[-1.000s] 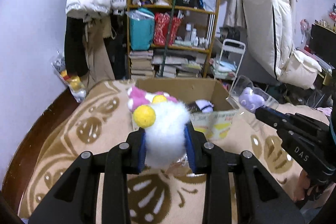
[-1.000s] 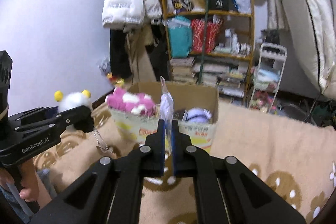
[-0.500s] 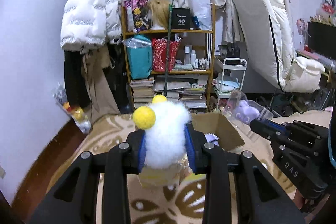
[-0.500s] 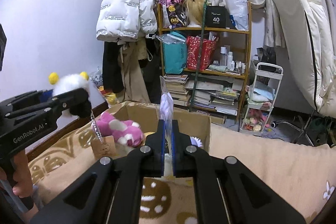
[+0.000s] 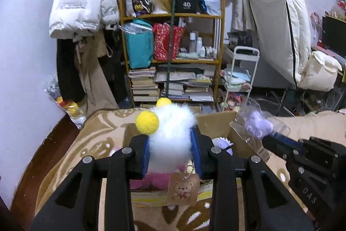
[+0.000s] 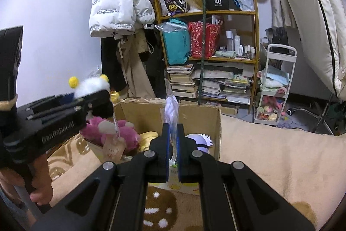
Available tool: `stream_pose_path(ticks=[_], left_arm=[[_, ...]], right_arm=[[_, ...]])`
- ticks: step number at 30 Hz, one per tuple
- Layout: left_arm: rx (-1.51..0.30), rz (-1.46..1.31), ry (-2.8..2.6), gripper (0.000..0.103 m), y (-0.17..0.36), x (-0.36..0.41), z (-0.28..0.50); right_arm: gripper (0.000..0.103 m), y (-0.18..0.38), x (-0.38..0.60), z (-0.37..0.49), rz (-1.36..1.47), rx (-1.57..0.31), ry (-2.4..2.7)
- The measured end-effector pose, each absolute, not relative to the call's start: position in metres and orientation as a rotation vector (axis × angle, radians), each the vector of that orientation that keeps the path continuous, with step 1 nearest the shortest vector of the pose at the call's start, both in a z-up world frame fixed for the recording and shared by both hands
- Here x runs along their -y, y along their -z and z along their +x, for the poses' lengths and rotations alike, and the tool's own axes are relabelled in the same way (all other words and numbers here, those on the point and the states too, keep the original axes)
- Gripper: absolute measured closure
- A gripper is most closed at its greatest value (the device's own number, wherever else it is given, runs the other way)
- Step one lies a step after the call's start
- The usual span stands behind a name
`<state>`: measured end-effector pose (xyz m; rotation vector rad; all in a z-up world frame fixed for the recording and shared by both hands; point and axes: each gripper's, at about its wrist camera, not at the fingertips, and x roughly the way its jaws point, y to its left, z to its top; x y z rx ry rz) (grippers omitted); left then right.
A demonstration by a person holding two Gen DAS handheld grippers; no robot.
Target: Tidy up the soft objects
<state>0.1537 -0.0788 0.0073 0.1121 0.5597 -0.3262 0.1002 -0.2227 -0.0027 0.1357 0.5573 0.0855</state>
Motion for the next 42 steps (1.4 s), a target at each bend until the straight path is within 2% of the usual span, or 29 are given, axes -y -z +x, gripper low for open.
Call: stream_pose_path(ticks=[9,12,17,21,23,25,29,32,34,39,42], left_arm=[[-0.653,0.133,0.361,0.067,0.021,0.096,0.168],[-0.663,0.138,0.341,0.044,0.025,0.097,0.17],[-0.677,0.104,0.33,0.039,0.023,0.087,0.169],[-0.663,0.095,0.302,0.031,0.016,0.078,0.162],[-0.655,0.1,0.283,0.027,0.012,0.072,0.157],[-0.656,0.099,0.255,0.021,0.008,0.067,0.154],[-0.653,0.093,0.24,0.02,0.001,0.057,0.145],[-0.649,0.088,0.219,0.02,-0.004,0.048,0.135],[-0.644,0.09,0.216,0.02,-0.008,0.043,0.126],[-0.593,0.141,0.186,0.018,-0.025,0.032,0.095],[-0.554,0.144,0.171,0.011,-0.035,0.024,0.076]], right_arm=[[0.096,0.032,0.231,0.117,0.184,-0.617,-0.134],[0.095,0.036,0.231,0.119,0.198,-0.632,-0.158],[0.094,0.034,0.231,0.116,0.202,-0.622,-0.156],[0.092,0.03,0.231,0.112,0.192,-0.622,-0.147],[0.081,0.026,0.231,0.107,0.187,-0.618,-0.137],[0.057,0.021,0.232,0.102,0.19,-0.605,-0.126],[0.046,0.01,0.235,0.09,0.2,-0.574,-0.114],[0.027,0.001,0.235,0.078,0.195,-0.55,-0.1],[0.011,-0.007,0.236,0.069,0.192,-0.525,-0.09],[0.0,-0.024,0.235,0.051,0.186,-0.499,-0.085],[0.0,-0.034,0.232,0.036,0.161,-0.476,-0.077]])
